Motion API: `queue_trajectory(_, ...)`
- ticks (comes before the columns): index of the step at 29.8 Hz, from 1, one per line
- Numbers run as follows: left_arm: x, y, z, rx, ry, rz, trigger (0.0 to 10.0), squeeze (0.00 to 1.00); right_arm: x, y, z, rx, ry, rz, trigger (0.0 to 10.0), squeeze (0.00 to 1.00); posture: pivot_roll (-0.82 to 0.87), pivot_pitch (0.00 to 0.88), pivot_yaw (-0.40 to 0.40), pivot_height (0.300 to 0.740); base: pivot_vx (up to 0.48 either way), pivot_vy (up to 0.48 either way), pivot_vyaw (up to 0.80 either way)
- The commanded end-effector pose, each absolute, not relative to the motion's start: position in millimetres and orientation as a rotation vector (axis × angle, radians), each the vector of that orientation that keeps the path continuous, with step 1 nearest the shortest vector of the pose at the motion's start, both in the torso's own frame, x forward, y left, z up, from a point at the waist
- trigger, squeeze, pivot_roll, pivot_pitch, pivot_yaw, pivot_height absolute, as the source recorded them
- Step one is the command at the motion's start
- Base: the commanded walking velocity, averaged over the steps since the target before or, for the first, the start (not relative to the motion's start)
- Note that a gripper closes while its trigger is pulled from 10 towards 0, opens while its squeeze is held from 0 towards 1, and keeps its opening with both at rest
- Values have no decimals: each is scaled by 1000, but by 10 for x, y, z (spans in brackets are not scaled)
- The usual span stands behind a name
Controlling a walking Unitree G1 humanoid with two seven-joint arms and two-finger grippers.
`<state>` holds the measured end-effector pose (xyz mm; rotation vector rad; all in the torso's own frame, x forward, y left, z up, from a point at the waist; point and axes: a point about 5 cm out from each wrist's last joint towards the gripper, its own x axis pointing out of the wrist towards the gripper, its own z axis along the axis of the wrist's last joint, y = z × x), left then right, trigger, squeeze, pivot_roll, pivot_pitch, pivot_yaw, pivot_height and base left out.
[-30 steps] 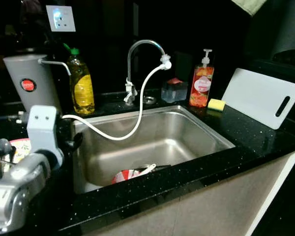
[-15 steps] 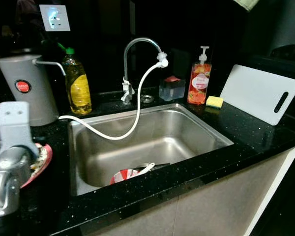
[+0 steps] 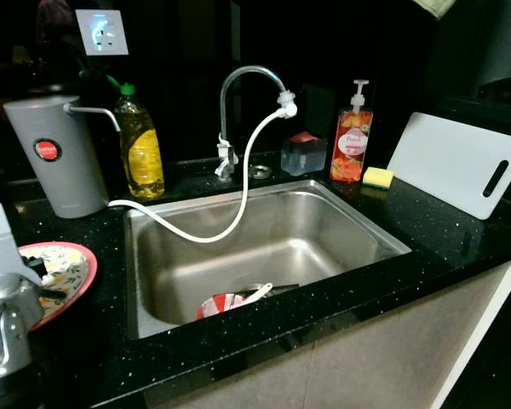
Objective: Kitchen organization
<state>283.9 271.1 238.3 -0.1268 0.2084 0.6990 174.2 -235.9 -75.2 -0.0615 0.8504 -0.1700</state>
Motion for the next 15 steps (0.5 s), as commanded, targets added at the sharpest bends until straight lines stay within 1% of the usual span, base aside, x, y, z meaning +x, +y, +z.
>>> queue_trajectory(1,2858,2700,2360,-138,229,687,10000,0,1742,-2460,-722,-34,832,-238,10000,0,-46,2,6,740,0,0,0)
queue_trajectory(2,2860,2696,2357,-138,231,692,10000,0,1734,-2516,-714,-22,836,-274,10000,0,-49,3,6,740,0,0,0)
queue_trajectory(3,2860,2696,2357,-138,231,692,10000,0,1734,-2516,-714,-22,836,-274,10000,0,-49,3,6,740,0,0,0)
queue_trajectory(4,2865,2690,2352,-142,233,693,10000,0,1677,-2591,-727,-23,871,-320,10000,0,-52,2,7,740,0,0,0)
queue_trajectory(7,2865,2690,2352,-142,233,693,10000,0,1677,-2591,-727,-23,871,-320,10000,0,-52,2,7,740,0,0,0)
queue_trajectory(8,2871,2684,2353,-150,235,696,10000,0,1584,-2686,-748,35,905,-417,10000,0,-50,6,4,740,0,0,0)
queue_trajectory(9,2871,2684,2353,-150,235,696,10000,0,1584,-2686,-748,35,905,-417,10000,0,-50,6,4,740,0,0,0)
queue_trajectory(10,2880,2686,2368,-166,233,699,10000,0,1252,-3019,-756,224,933,-807,10000,0,-53,12,5,740,0,0,0)
queue_trajectory(11,2881,2688,2372,-168,233,700,10000,0,1158,-3133,-732,284,909,-941,10000,0,-54,13,6,740,0,0,0)
queue_trajectory(12,2881,2689,2373,-169,232,700,10000,0,1113,-3196,-713,308,890,-1009,10000,0,-54,13,6,740,0,0,0)
queue_trajectory(13,2880,2689,2371,-168,233,699,10000,0,1124,-3303,-647,294,841,-1066,10000,0,-57,19,10,740,0,0,0)
queue_trajectory(14,2880,2689,2371,-168,233,699,10000,0,1124,-3303,-647,294,841,-1066,10000,0,-57,19,10,740,0,0,0)
queue_trajectory(15,2880,2690,2370,-167,234,699,10000,0,1150,-3403,-575,274,796,-1108,10000,0,-57,19,10,740,0,0,0)
